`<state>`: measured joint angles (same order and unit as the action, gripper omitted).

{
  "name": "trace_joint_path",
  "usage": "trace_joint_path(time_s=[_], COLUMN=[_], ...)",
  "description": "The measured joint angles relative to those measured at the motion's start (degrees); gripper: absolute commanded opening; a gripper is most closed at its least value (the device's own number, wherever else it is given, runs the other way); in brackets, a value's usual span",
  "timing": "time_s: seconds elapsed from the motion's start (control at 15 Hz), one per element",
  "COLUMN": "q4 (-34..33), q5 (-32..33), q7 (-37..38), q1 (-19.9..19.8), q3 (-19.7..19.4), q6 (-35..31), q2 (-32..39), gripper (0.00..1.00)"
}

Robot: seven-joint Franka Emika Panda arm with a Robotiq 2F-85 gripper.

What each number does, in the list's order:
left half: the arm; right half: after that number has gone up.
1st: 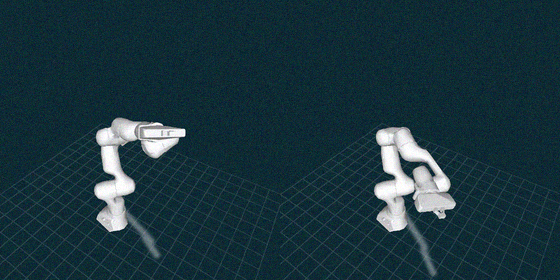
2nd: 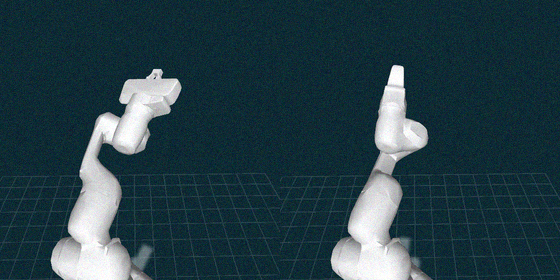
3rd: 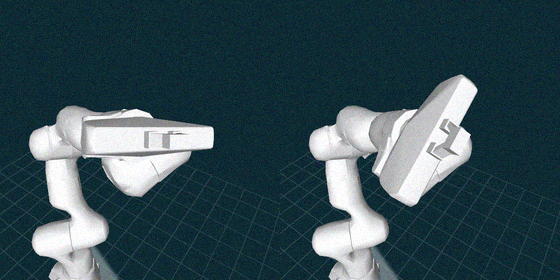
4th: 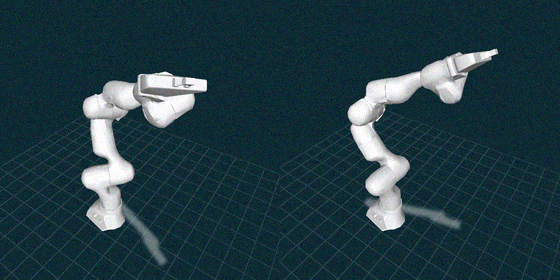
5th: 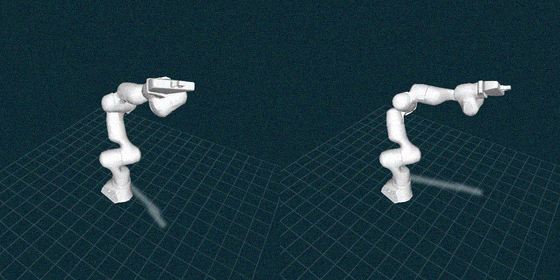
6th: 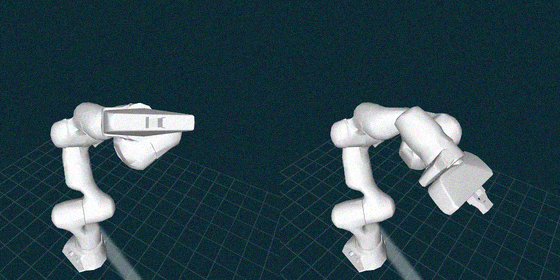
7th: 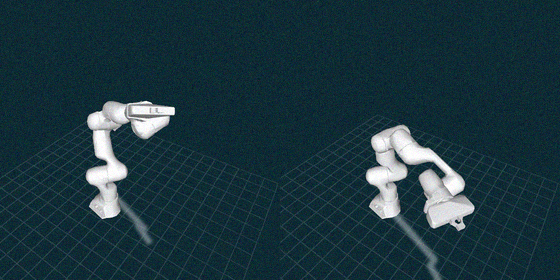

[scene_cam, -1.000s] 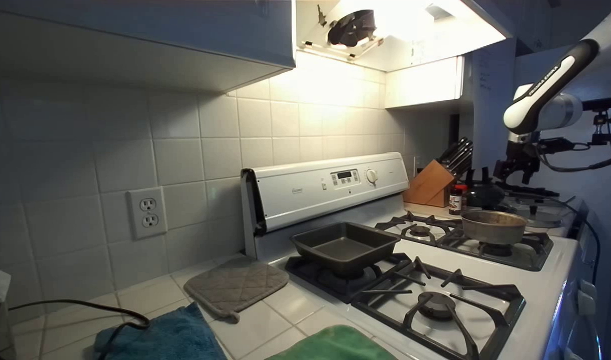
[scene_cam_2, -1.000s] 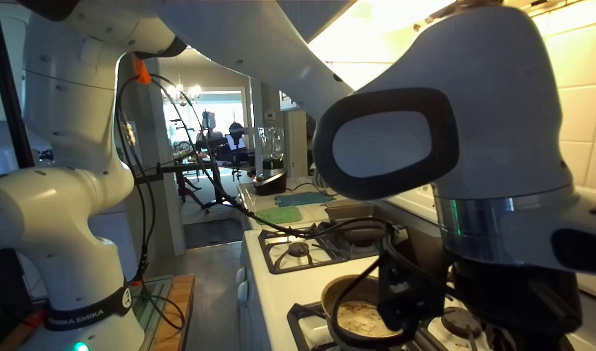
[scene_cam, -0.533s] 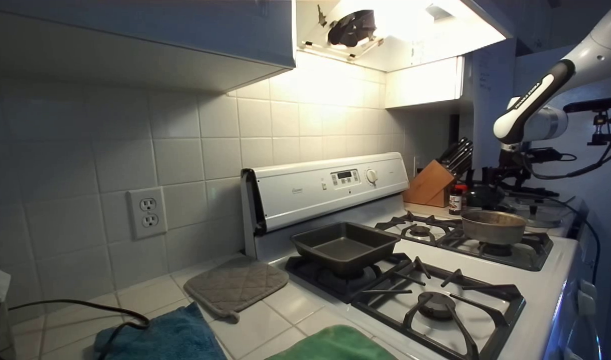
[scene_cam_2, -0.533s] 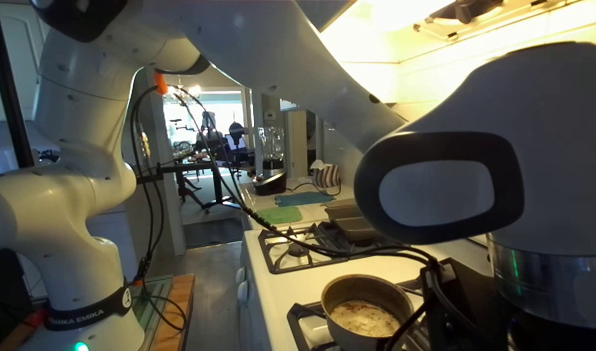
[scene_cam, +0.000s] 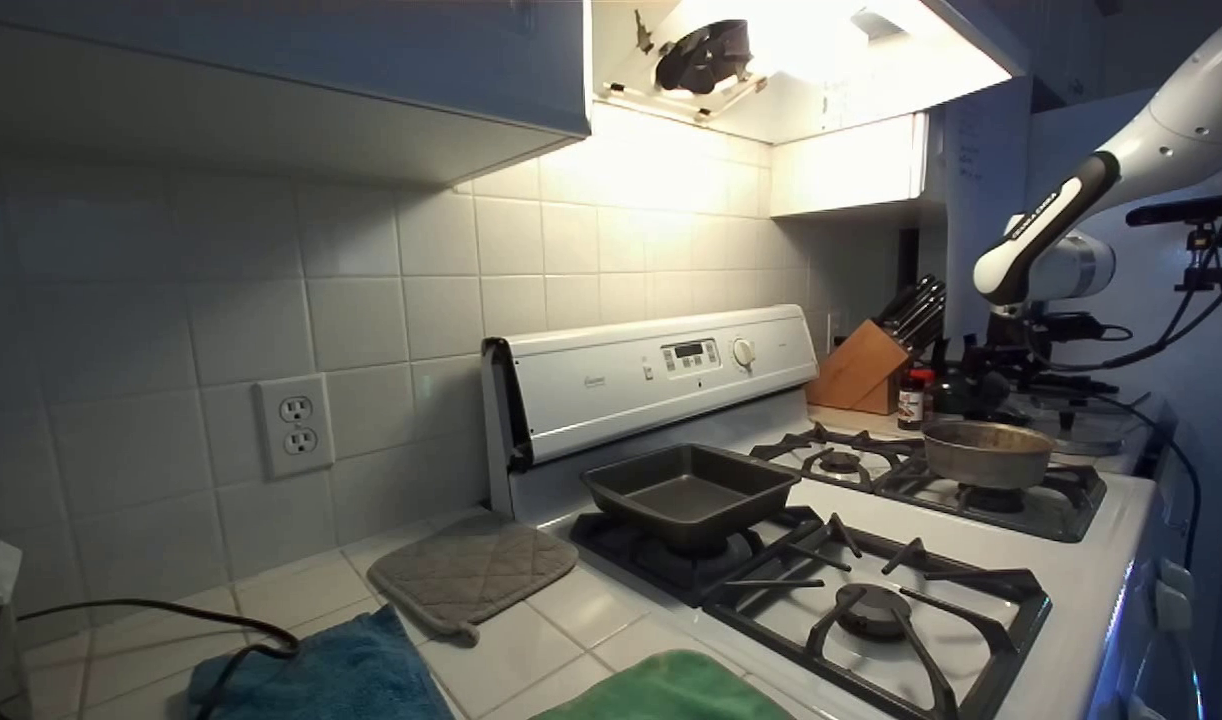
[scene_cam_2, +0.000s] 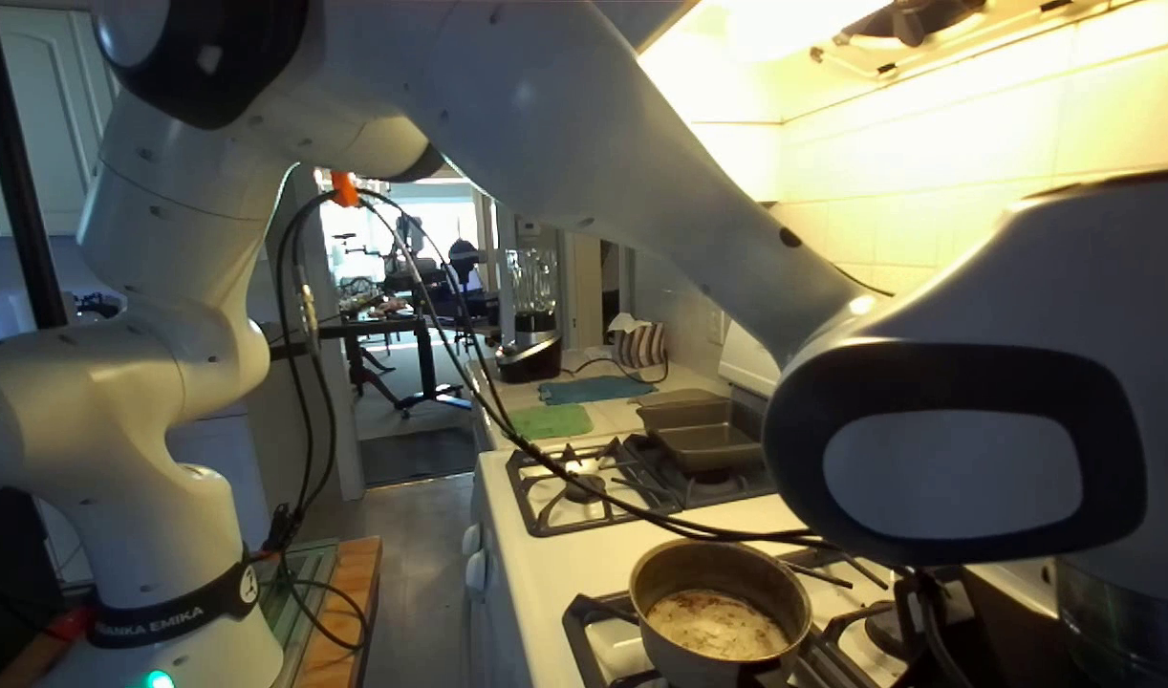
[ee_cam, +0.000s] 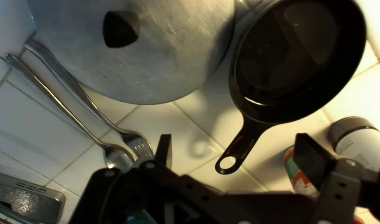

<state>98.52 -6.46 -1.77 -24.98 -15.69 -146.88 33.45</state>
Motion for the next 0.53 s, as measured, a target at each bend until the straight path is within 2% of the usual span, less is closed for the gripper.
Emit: trace_joint_path(time_s=[0.53], q4=[-4.79], q5=[-0.10], q7=[3.49], q1=[-0.25], q3=[0.67], q6=[-0.13], q2=[4.13], gripper=[1.00])
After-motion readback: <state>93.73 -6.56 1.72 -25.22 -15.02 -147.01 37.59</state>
